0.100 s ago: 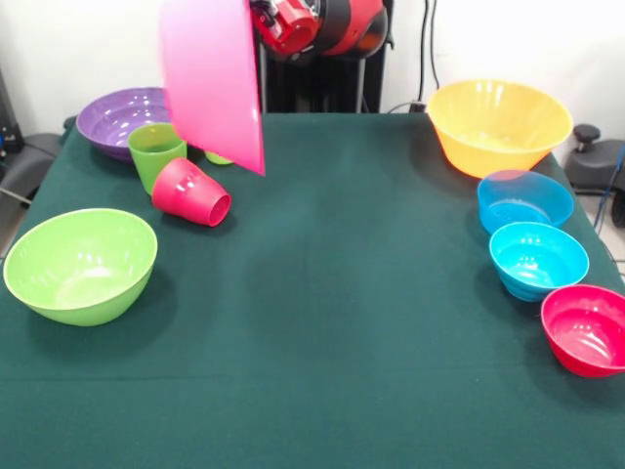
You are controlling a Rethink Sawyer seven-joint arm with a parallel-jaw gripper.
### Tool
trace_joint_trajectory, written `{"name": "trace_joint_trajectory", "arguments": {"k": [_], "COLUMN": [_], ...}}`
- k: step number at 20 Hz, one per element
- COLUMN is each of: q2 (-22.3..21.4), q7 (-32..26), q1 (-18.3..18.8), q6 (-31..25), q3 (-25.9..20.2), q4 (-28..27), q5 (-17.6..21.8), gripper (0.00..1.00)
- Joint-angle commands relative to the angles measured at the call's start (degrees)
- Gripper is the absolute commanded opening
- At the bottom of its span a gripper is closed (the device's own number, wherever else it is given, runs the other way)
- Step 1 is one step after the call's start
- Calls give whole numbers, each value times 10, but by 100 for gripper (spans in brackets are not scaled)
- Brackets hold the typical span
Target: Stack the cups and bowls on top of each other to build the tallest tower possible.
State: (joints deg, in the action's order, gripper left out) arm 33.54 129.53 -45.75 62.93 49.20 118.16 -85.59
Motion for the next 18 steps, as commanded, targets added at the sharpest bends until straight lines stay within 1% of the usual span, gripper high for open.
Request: {"name": "trace_joint_trajectory", "arguments": {"k": [1, 2, 7, 9, 12, 15, 18], "q2": [17, 18, 15, 11, 10, 15, 21], "q7": [-2, 5, 13, 6, 14, -6, -9], "q1": [26, 29, 34, 31, 36, 32, 31], "q6": [10, 12, 15, 14, 14, 18, 27], "q3": [-30, -27, -26, -33, -28, -25, -25], "q4": [-53, -55, -56, -54, -55, -53, -54], "q5": [58, 65, 76, 67, 80, 71, 64], "gripper": [0, 0, 0, 0, 0, 0, 0]}}
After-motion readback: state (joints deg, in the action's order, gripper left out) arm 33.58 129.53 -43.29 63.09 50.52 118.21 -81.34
